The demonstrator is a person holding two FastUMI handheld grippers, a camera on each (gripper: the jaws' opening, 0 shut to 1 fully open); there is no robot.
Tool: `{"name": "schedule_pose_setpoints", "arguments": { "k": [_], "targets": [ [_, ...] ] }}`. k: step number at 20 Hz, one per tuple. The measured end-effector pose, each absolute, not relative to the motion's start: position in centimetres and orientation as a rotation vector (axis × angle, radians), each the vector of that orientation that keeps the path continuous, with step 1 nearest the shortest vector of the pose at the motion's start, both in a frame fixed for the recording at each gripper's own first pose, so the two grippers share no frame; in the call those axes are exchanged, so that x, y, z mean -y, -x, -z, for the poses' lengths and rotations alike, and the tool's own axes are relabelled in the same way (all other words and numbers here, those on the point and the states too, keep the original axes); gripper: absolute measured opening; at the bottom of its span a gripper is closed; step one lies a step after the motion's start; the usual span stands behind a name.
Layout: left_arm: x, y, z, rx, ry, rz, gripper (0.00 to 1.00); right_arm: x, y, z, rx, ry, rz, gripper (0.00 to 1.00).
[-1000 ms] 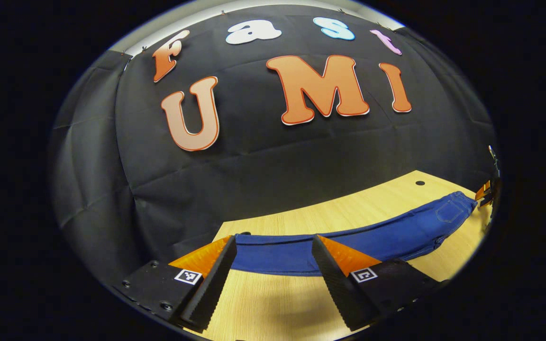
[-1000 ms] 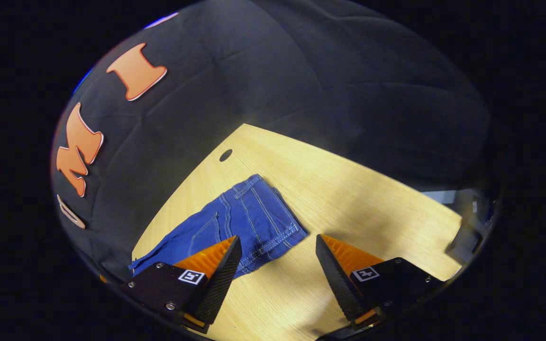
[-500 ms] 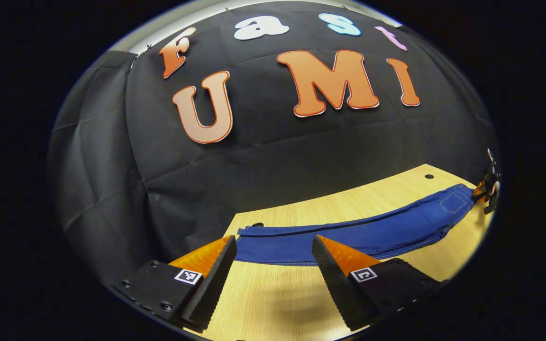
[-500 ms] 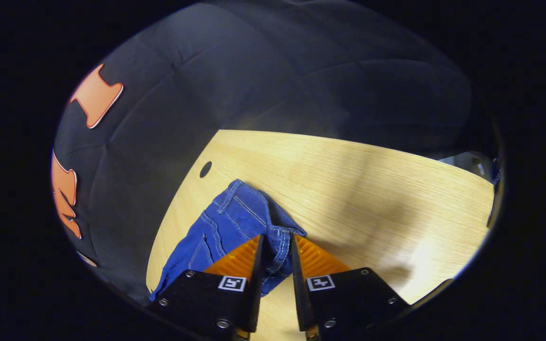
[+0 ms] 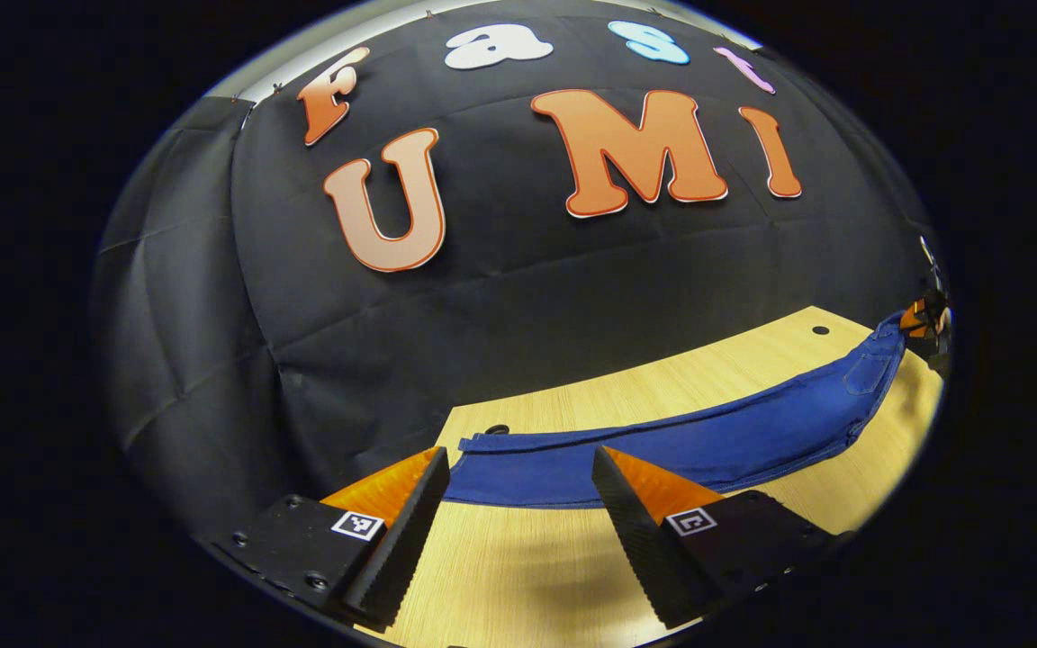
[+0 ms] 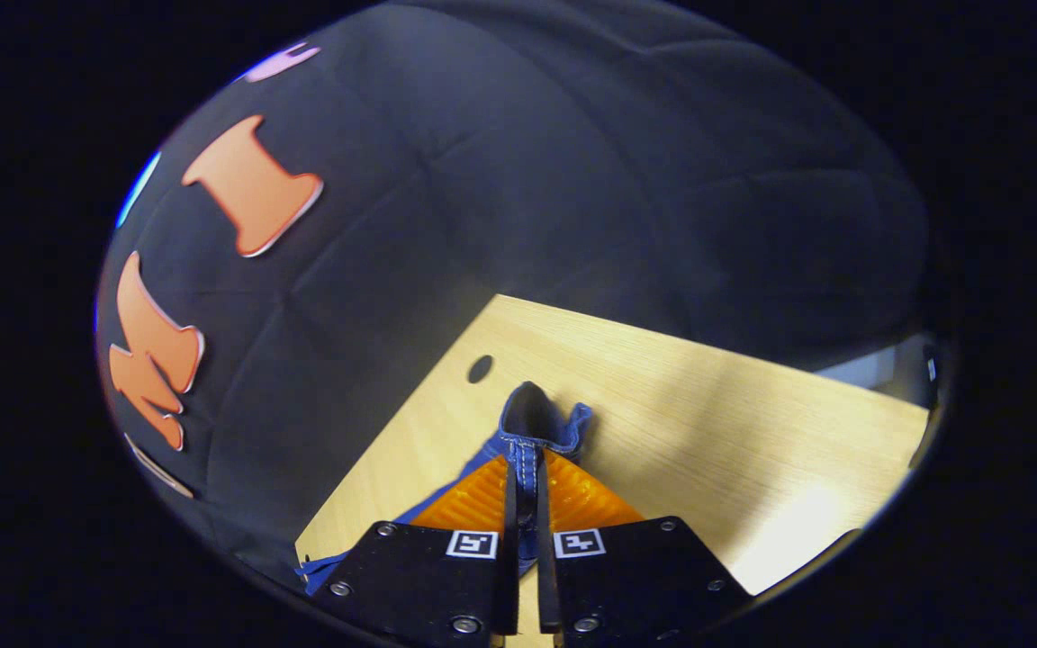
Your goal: Grasp the waist and the cuffs of the jeans and fold them to make the two legs overlap; first hold the waist and fold one-third of the jeans toward the cuffs, then hold the cuffs and fold the remaining one-third in the same direction to finish folding.
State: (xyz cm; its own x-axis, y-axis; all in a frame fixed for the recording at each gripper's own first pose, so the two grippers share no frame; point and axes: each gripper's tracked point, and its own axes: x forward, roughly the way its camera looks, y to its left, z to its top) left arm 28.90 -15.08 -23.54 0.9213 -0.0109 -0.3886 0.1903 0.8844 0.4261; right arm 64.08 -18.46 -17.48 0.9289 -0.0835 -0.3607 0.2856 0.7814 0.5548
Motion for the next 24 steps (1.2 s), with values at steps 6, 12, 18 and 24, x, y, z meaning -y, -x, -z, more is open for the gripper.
{"name": "schedule_pose_setpoints", "arguments": {
  "k": [6,12,18,24],
  "targets": [
    [12.7,-30.9,22.7,-0.388,-0.430,0.144,0.98,10.1,-63.0,9.1,-0.245,-0.570,0.056,0.08],
    [8.1,-32.8,21.7,-0.385,-0.386,0.140,0.98,-2.8,-63.7,5.9,-0.213,-0.460,-0.083,0.08],
    [3.2,-33.6,21.7,-0.401,-0.358,0.139,0.98,-17.8,-65.0,9.0,-0.269,-0.320,-0.235,0.08],
    [-0.5,-33.8,22.9,-0.429,-0.346,0.120,0.98,-28.3,-65.6,19.2,-0.416,-0.193,-0.326,0.08]
  ]
}}
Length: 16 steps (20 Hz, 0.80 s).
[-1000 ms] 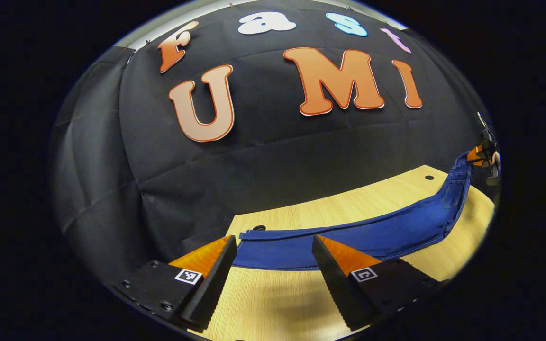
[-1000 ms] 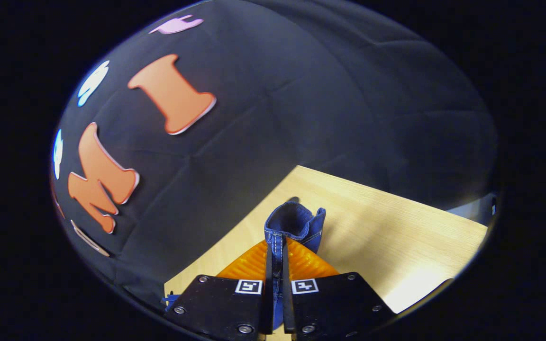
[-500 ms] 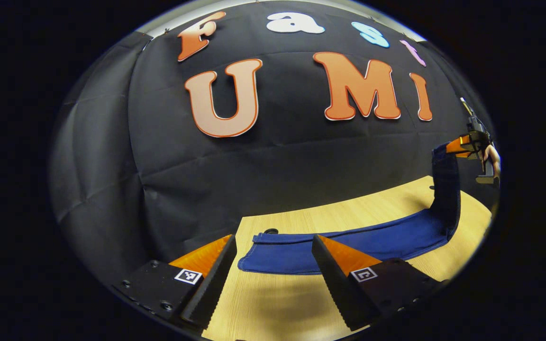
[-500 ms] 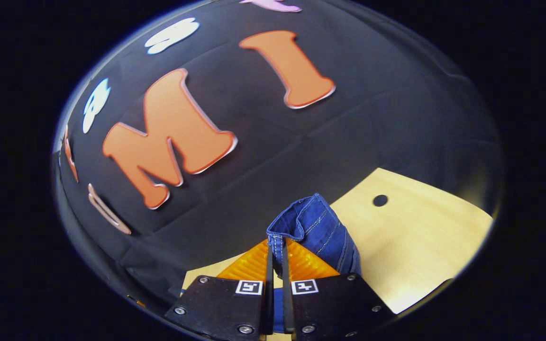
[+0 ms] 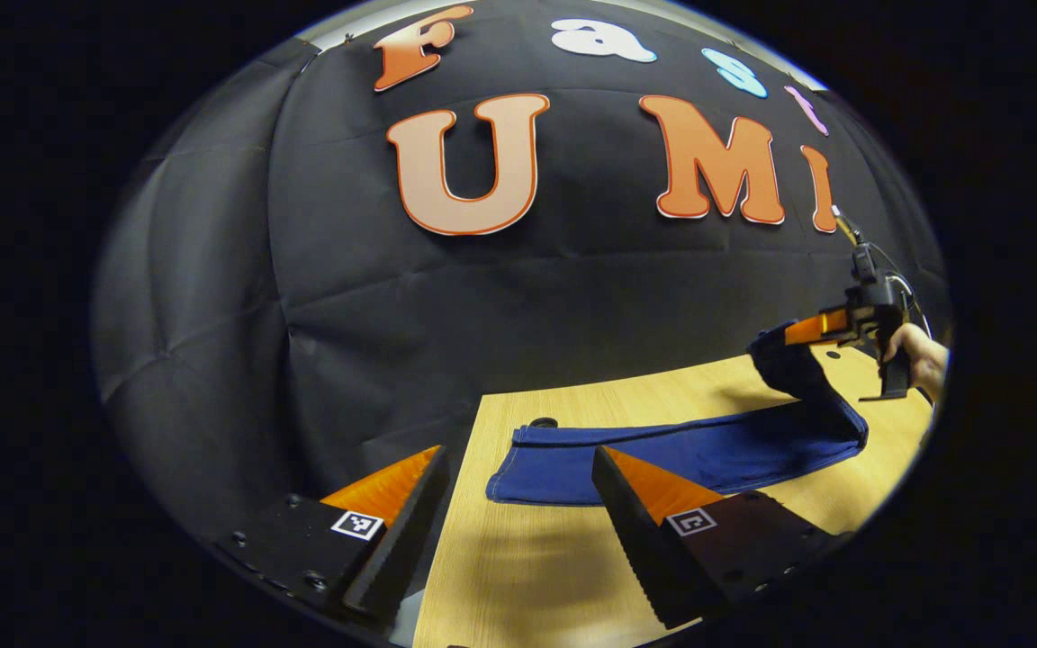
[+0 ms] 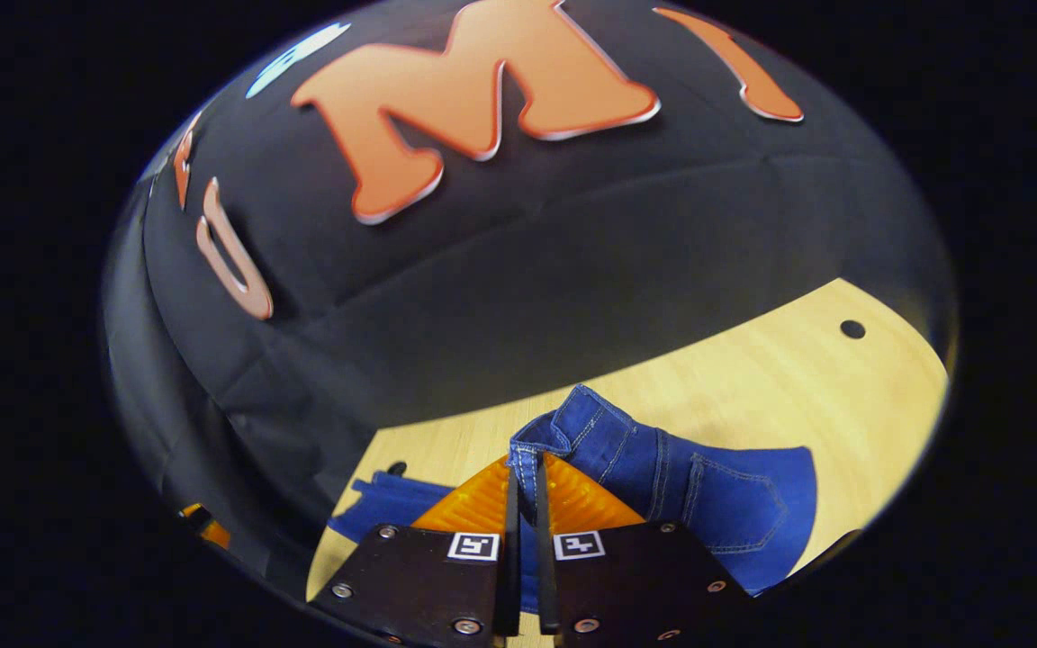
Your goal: Grasp the waist and the cuffs of the jeans and fold them to make the two legs overlap; first hold the waist and fold one-third of the jeans toward the cuffs, then hold the cuffs and fold the remaining one-third in the same direction to finish folding.
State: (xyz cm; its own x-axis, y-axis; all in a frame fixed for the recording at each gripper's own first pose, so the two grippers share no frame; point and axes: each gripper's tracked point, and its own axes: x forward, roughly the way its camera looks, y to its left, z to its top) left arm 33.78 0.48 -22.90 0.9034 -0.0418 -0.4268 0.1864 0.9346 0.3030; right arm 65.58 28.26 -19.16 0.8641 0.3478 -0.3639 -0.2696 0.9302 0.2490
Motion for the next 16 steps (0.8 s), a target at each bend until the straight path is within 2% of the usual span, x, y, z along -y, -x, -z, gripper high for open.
{"name": "schedule_pose_setpoints", "arguments": {
  "k": [9,12,13,16],
  "targets": [
    [-1.6,-33.9,25.6,-0.485,-0.352,0.141,0.98,-31.3,-63.6,32.1,-0.614,-0.044,-0.351,0.08],
    [-1.4,-34.2,26.4,-0.492,-0.341,0.145,0.98,-31.4,-63.1,32.5,-0.621,-0.015,-0.392,0.08],
    [-1.1,-34.5,26.5,-0.491,-0.342,0.147,0.98,-32.1,-62.8,32.8,-0.633,-0.033,-0.422,0.20],
    [0.1,-36.0,26.5,-0.487,-0.309,0.154,0.98,-30.8,-61.9,30.7,-0.608,0.019,-0.422,0.76]
  ]
}}
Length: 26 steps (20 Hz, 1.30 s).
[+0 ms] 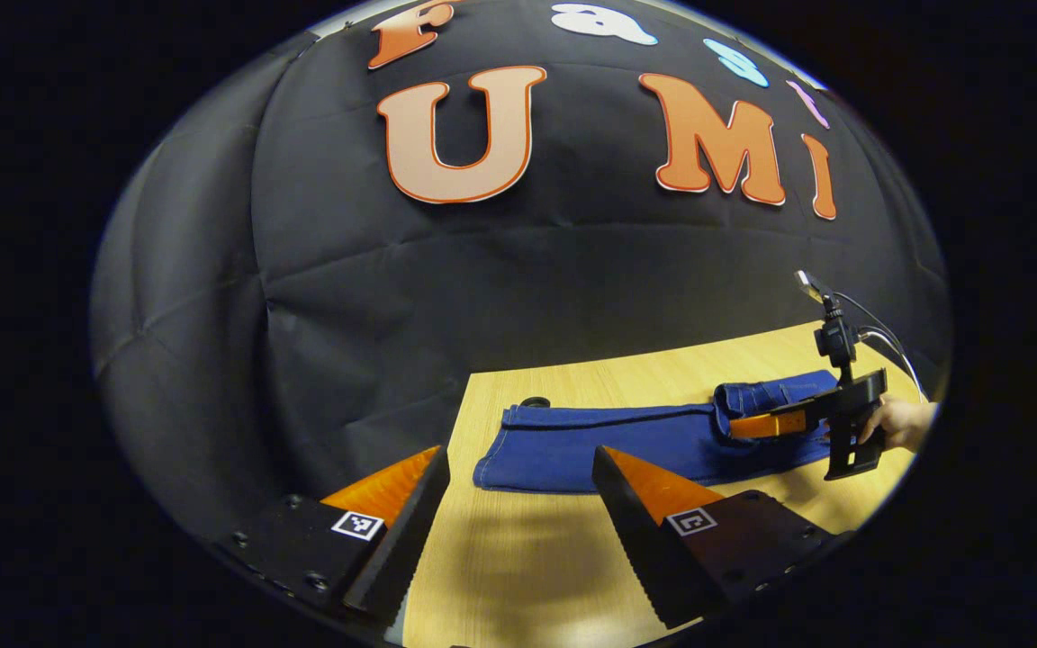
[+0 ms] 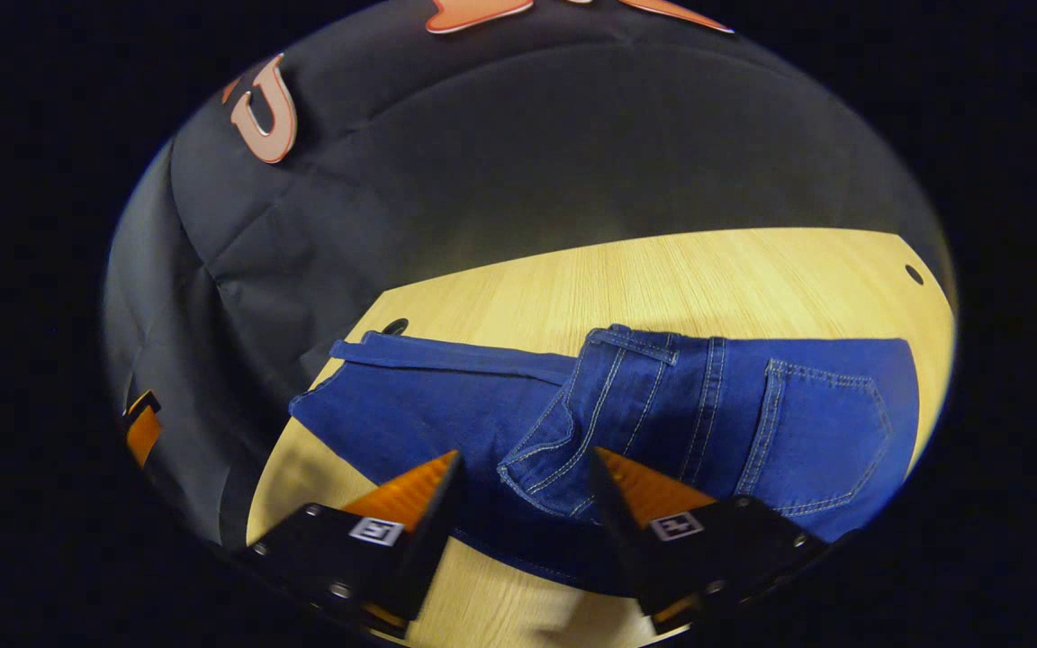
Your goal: Grasp the waist and the cuffs of the jeans and fold them to make the two legs overlap; first hold the waist and fold one-third of the jeans toward the cuffs, then hold the cuffs and fold the remaining one-third in the same direction to finish folding.
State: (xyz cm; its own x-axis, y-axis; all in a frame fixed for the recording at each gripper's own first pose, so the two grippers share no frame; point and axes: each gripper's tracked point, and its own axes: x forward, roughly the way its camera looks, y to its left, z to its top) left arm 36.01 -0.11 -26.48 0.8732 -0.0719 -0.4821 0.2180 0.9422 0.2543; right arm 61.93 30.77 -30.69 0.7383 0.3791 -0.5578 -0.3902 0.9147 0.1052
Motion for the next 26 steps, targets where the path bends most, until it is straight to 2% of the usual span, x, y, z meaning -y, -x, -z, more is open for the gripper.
{"name": "schedule_pose_setpoints", "arguments": {
  "k": [1,5,6,7,10,13,16,20,26],
  "targets": [
    [0.1,-36.7,26.7,-0.492,-0.280,0.151,0.98,-29.3,-61.9,30.1,-0.593,0.065,-0.407,0.95],
    [-0.7,-39.5,29.7,-0.582,-0.070,0.128,0.98,-25.0,-60.3,26.6,-0.521,0.230,-0.429,0.97],
    [-1.2,-39.7,31.4,-0.629,0.007,0.120,0.99,-23.8,-59.8,25.7,-0.508,0.248,-0.433,1.00],
    [-1.6,-40.4,32.9,-0.670,0.099,0.098,0.99,-22.7,-59.3,24.7,-0.498,0.250,-0.435,0.97],
    [-3.4,-42.1,36.4,-0.754,0.398,-0.002,0.97,-19.5,-58.3,22.0,-0.480,0.202,-0.427,0.97],
    [-4.9,-44.6,39.8,-0.814,0.558,-0.069,0.97,-16.0,-58.0,20.2,-0.475,0.137,-0.388,0.97],
    [-6.7,-46.1,43.1,-0.867,0.601,-0.146,0.97,-13.2,-58.0,19.7,-0.480,0.064,-0.338,0.97],
    [-6.2,-47.4,45.9,-0.892,0.682,-0.175,0.97,-11.1,-58.0,20.9,-0.505,0.014,-0.288,0.98],
    [-4.7,-50.9,46.7,-0.806,0.688,-0.139,0.91,-9.5,-57.3,22.1,-0.543,-0.096,-0.257,0.98]
  ]
}}
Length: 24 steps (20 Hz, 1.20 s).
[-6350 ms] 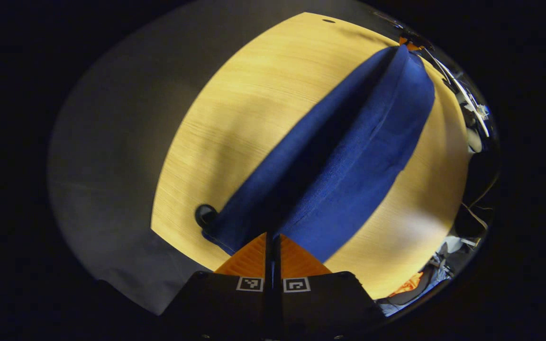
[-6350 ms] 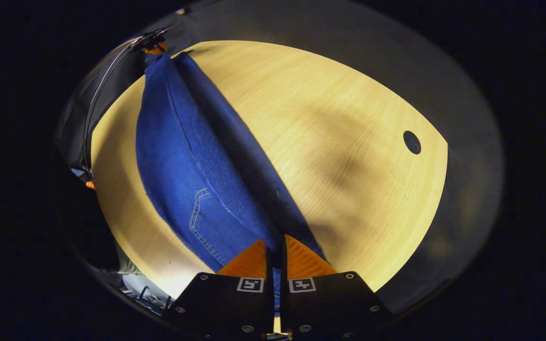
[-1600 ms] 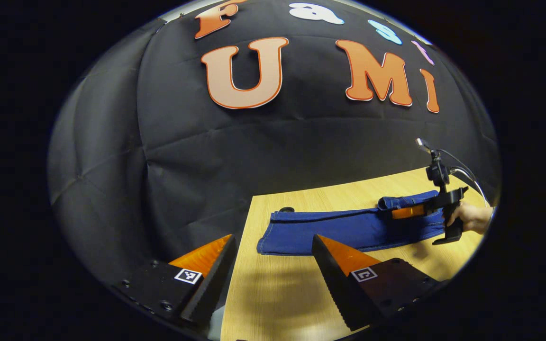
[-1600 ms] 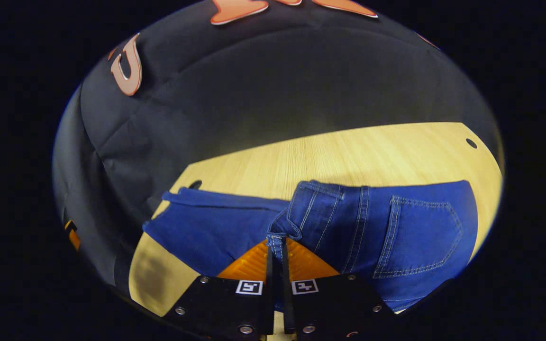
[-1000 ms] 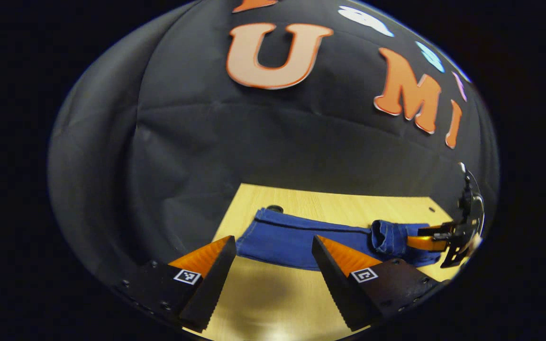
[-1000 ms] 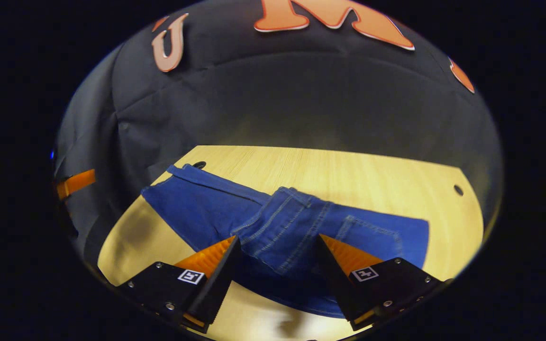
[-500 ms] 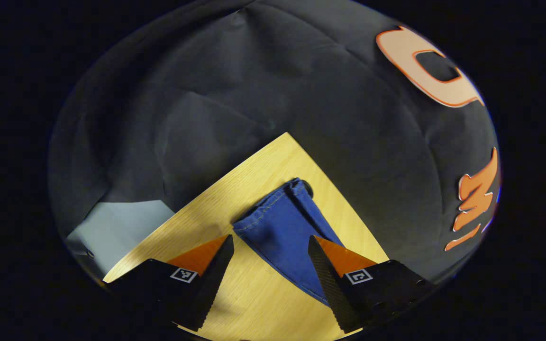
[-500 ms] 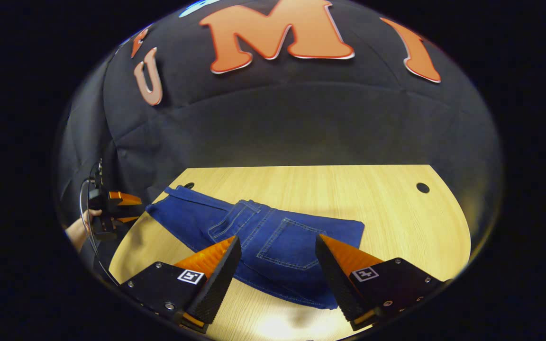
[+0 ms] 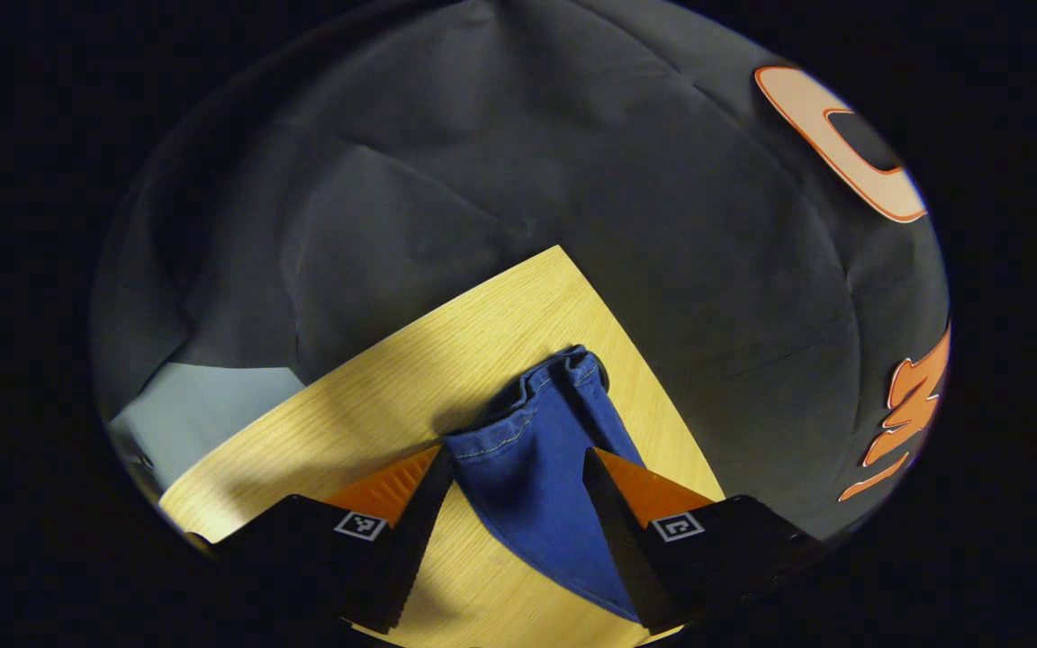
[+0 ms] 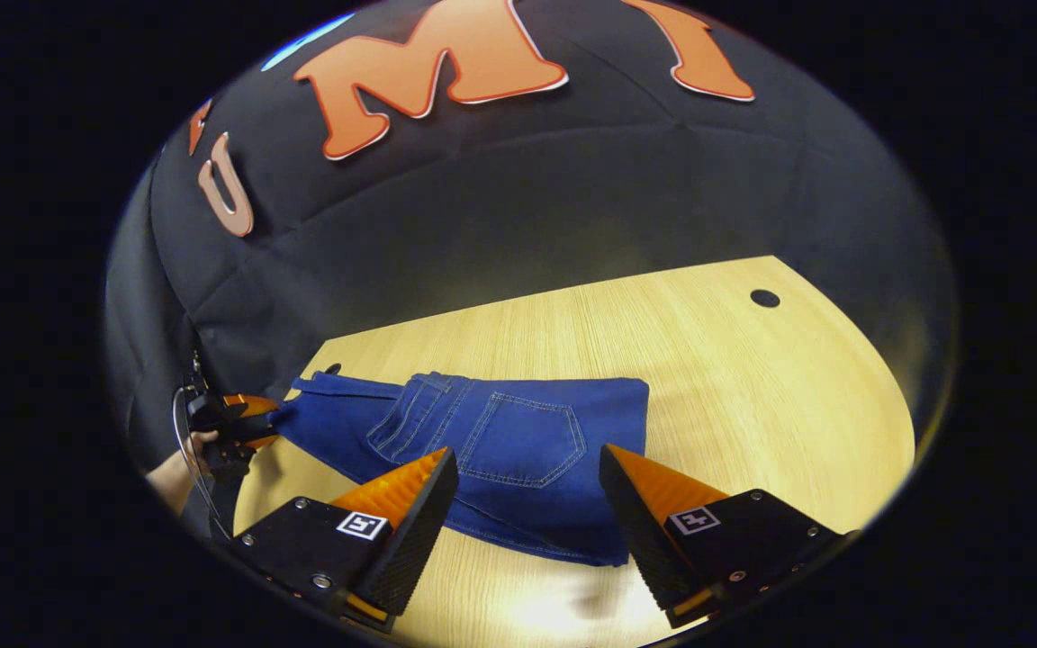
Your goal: Grasp the waist and the cuffs of the jeans and fold them to make the two legs overlap; first hold the waist and fold one-third of the jeans toward the cuffs, then hold the cuffs and fold the remaining one-third in the same direction to finish folding.
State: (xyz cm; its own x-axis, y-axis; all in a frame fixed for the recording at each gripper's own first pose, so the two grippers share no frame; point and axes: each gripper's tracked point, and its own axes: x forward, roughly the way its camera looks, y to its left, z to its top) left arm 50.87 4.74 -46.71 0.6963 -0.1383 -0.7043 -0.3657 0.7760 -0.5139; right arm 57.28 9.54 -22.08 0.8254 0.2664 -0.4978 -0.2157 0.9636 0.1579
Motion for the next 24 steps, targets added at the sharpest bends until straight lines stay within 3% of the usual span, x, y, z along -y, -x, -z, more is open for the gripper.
{"name": "schedule_pose_setpoints", "arguments": {
  "k": [3,5,7,8,16,24],
  "targets": [
    [-2.3,-53.2,48.0,-0.751,0.804,-0.102,0.89,-8.7,-57.4,22.5,-0.550,-0.100,-0.227,0.98],
    [-2.0,-53.8,49.6,-0.769,0.778,-0.136,0.63,-8.4,-57.2,22.1,-0.543,-0.114,-0.223,0.98],
    [-2.0,-54.0,50.4,-0.792,0.712,-0.163,0.12,-7.5,-56.6,21.7,-0.537,-0.126,-0.220,0.98],
    [-1.2,-53.3,49.6,-0.819,0.689,-0.133,0.06,-7.2,-56.6,21.7,-0.535,-0.124,-0.218,0.98],
    [3.7,-51.0,37.2,-0.694,0.653,-0.016,0.06,-6.0,-58.2,21.0,-0.533,-0.161,-0.216,0.98],
    [21.2,-47.2,24.5,-0.614,0.583,0.244,0.06,-3.2,-58.5,19.3,-0.522,-0.228,-0.278,0.98]
  ]
}}
